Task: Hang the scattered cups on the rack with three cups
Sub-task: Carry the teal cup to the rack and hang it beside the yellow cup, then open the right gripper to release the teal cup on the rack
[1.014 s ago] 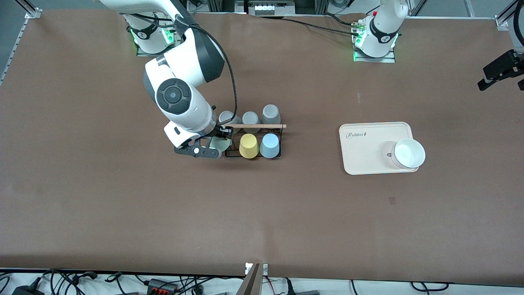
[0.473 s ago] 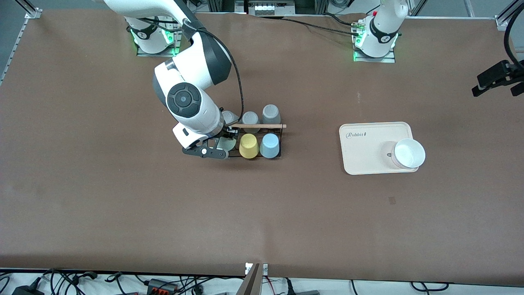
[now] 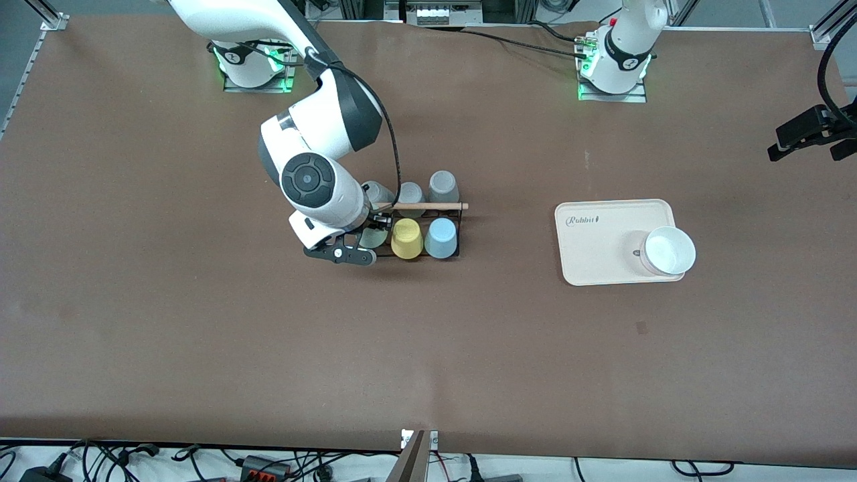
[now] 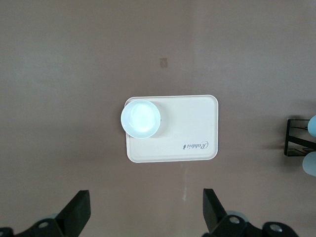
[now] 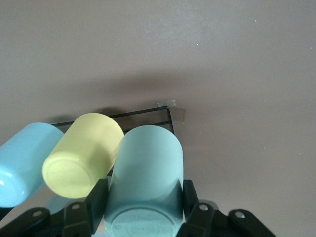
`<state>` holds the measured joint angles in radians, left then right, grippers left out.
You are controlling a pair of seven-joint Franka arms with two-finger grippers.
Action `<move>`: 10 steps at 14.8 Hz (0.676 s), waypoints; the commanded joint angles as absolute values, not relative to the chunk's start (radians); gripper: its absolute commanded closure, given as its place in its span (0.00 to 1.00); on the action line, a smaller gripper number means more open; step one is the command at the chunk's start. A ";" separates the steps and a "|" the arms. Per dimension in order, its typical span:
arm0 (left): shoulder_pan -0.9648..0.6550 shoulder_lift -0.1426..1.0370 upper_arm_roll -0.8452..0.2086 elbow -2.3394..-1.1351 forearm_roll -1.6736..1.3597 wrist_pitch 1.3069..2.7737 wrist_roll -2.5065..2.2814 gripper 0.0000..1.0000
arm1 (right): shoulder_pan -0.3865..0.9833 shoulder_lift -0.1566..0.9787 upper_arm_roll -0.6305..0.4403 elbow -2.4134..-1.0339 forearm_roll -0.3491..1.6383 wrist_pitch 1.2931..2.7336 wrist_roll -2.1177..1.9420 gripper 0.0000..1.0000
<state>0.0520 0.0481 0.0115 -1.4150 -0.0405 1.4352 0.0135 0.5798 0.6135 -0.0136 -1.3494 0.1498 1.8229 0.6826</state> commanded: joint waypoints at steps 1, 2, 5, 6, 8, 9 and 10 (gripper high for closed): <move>0.057 0.046 0.011 -1.401 -0.044 1.417 0.020 0.00 | 0.583 0.649 -0.018 -1.307 0.167 1.816 0.698 0.82; 0.057 0.046 0.011 -1.401 -0.044 1.417 0.018 0.00 | 0.580 0.660 -0.018 -1.305 0.169 1.816 0.698 0.82; 0.057 0.044 0.011 -1.402 -0.044 1.417 0.020 0.00 | 0.580 0.673 -0.018 -1.304 0.169 1.819 0.699 0.82; 0.057 0.044 0.011 -1.402 -0.044 1.416 0.018 0.00 | 0.575 0.679 -0.018 -1.304 0.182 1.819 0.698 0.82; 0.057 0.043 0.011 -1.404 -0.043 1.416 0.018 0.00 | 0.572 0.683 -0.018 -1.304 0.207 1.824 0.698 0.82; 0.057 0.043 0.011 -1.404 -0.043 1.416 0.018 0.00 | 0.572 0.684 -0.018 -1.304 0.207 1.825 0.698 0.82; 0.057 0.043 0.011 -1.404 -0.044 1.416 0.018 0.00 | 0.572 0.690 -0.018 -1.304 0.207 1.827 0.698 0.82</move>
